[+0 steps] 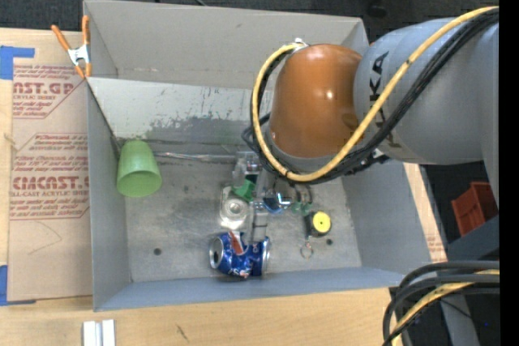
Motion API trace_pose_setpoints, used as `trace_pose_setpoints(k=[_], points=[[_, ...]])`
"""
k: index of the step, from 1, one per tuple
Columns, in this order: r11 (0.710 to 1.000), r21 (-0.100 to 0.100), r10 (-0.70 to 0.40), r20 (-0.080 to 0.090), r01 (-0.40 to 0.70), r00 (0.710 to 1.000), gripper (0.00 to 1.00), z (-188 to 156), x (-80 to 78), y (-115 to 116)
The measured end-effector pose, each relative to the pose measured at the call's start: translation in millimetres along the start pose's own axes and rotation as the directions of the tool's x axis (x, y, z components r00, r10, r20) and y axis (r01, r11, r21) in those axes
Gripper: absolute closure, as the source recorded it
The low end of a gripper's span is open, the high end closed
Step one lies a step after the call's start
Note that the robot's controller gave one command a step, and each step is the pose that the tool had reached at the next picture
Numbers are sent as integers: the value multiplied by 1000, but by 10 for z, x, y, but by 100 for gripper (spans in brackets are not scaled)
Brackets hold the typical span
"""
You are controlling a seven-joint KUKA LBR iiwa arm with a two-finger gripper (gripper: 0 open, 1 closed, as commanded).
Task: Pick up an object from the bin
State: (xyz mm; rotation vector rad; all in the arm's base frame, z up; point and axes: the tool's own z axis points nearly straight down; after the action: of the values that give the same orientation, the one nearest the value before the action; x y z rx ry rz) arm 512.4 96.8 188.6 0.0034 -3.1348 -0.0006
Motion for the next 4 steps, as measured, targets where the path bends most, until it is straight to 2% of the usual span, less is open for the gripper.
trace_pose_setpoints(k=[1,3,4], points=[[971,2,-238,20,238,971,0,1187,262,-172],[972,1,-237,26,237,971,0,1177,244,-159],[872,6,-489,18,489,872,0,1173,258,207]])
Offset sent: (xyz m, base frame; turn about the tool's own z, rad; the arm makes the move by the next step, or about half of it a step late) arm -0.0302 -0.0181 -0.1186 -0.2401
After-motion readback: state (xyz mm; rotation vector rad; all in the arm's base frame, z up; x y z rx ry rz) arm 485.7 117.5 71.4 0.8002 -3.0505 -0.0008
